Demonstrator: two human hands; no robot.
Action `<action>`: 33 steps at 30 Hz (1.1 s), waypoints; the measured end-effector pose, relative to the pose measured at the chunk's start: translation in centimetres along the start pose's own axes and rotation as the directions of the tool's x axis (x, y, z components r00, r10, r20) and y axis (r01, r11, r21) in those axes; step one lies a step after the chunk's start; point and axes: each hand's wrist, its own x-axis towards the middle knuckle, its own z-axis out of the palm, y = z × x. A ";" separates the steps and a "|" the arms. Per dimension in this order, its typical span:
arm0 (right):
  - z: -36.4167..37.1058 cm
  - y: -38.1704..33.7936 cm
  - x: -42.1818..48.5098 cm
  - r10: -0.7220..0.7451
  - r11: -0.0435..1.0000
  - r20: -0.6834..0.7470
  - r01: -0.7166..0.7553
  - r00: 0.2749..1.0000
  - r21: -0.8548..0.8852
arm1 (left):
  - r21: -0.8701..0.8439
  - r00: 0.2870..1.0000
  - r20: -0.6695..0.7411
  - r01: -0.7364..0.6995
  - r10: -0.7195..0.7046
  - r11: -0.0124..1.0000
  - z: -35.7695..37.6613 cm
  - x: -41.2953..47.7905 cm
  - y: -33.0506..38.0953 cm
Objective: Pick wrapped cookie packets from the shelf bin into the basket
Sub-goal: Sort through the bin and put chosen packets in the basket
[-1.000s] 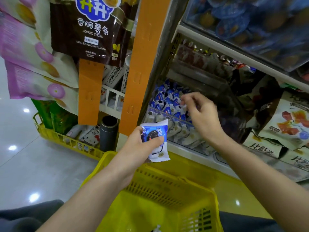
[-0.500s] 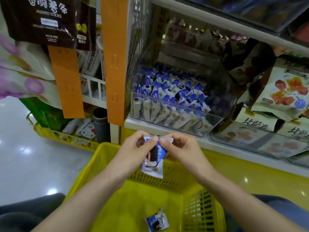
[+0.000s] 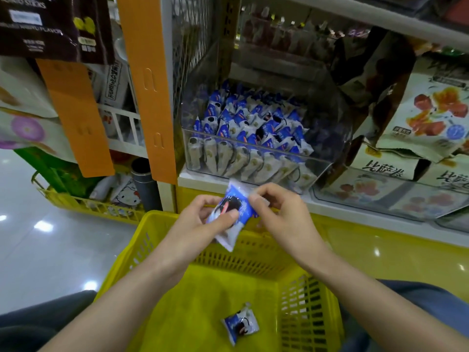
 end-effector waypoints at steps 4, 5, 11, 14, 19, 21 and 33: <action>-0.1 0.0 0.3 0.304 0.864 0.121 -0.327 0.945 0.382 | -0.034 0.991 -0.099 -0.097 0.093 0.995 0.0 -0.3 0.6; -0.1 0.1 0.2 0.320 0.850 0.192 -0.371 0.928 0.375 | -0.022 0.985 -0.128 -0.123 0.120 0.992 -0.2 -0.3 0.6; 0.4 0.6 -0.6 0.337 0.930 0.446 -0.367 0.829 -0.020 | 0.103 0.956 -0.207 -0.191 0.209 0.976 -0.8 0.1 0.5; 0.5 0.6 -0.7 0.217 0.966 0.335 -0.152 0.917 -0.208 | 0.252 0.948 -0.150 -0.237 0.280 0.938 -1.0 0.2 0.3; 0.8 -0.4 -0.4 0.049 0.999 0.211 -0.052 0.976 0.009 | 0.443 0.918 -0.005 -0.353 0.397 0.824 -1.0 0.0 -0.2; 0.9 -0.5 -0.2 0.095 0.984 0.222 -0.125 0.971 0.125 | 0.385 0.925 -0.043 -0.333 0.377 0.861 -0.8 0.1 -0.2; 0.7 -0.1 -0.4 -0.050 0.997 0.190 0.060 0.981 -0.047 | 0.322 0.959 0.004 -0.268 0.282 0.908 -0.2 -0.5 0.4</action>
